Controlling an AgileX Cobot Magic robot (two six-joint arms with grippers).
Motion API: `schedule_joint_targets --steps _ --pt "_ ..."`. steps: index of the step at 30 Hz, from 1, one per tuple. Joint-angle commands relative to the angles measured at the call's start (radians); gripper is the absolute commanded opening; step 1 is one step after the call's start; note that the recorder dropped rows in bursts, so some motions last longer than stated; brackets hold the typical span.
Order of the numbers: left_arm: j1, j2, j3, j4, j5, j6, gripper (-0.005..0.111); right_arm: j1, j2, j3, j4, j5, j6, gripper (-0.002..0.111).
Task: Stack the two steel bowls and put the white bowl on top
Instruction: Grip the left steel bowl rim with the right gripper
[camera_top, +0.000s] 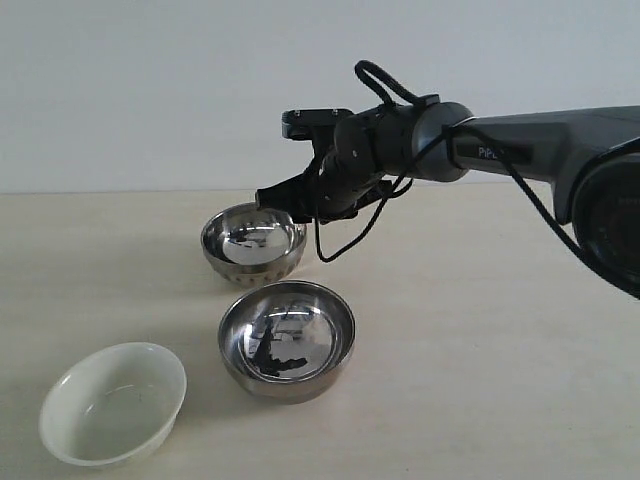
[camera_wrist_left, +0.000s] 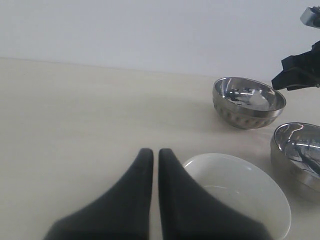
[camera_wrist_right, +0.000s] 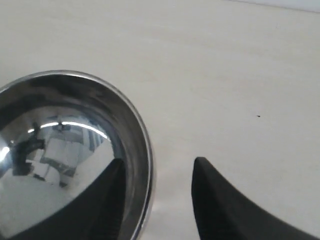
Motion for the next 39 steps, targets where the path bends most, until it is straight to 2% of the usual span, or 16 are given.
schedule_joint_targets --steps 1,15,17,21,22,32,39 --pt "0.003 -0.002 0.003 0.005 -0.002 -0.01 0.004 -0.01 0.029 -0.008 -0.004 -0.032 0.004 0.038" --pt "0.003 -0.002 0.003 0.005 -0.002 -0.01 0.004 -0.008 0.07 -0.008 0.026 -0.039 0.004 0.037" --pt "0.003 -0.002 0.003 0.005 -0.002 -0.01 0.004 -0.008 0.07 -0.008 0.026 -0.039 0.004 0.03" --pt "0.003 -0.002 0.003 0.005 -0.002 -0.01 0.004 -0.008 0.07 -0.008 0.026 -0.039 0.004 0.002" --pt "0.003 -0.002 0.003 0.005 -0.002 -0.01 0.004 -0.008 0.07 -0.008 0.028 -0.038 0.004 0.0" --pt "0.003 -0.002 0.003 0.005 -0.002 -0.01 0.004 -0.008 0.042 -0.008 0.077 -0.04 0.053 0.0" --pt "0.003 -0.002 0.003 0.005 -0.002 -0.01 0.004 -0.008 -0.057 -0.006 0.077 0.05 0.053 0.0"
